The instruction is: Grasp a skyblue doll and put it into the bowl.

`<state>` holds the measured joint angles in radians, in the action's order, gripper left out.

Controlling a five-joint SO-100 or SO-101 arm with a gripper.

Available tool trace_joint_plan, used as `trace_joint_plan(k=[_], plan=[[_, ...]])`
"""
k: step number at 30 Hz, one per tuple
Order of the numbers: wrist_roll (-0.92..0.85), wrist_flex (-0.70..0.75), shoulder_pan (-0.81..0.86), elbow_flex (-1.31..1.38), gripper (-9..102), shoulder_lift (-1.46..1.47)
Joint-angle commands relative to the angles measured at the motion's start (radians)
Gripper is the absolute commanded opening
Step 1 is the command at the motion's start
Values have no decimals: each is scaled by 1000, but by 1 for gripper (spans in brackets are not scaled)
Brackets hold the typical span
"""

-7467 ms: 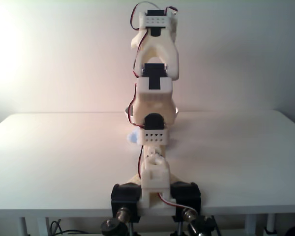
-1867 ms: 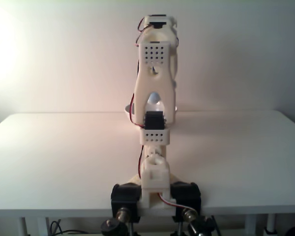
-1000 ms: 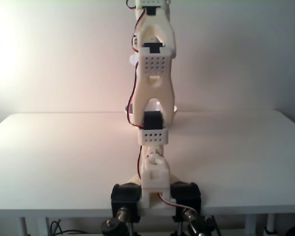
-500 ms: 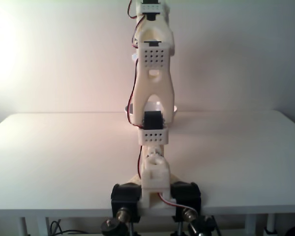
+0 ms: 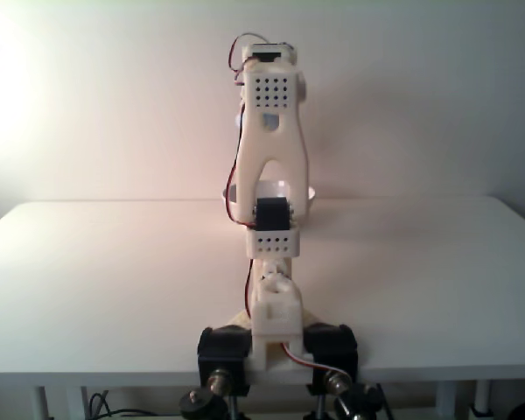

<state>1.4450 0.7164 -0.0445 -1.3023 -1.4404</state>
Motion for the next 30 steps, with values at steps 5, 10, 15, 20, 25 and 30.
trace_joint_plan(k=[5,10,15,20,25,30], plan=[[-2,-163,-8,44,2,77],[-3,-201,-12,43,2,123],[-3,-201,-12,32,2,169],[-3,-198,-12,32,2,202],[-3,-192,-12,34,4,196],[-3,-198,-8,32,17,196]])
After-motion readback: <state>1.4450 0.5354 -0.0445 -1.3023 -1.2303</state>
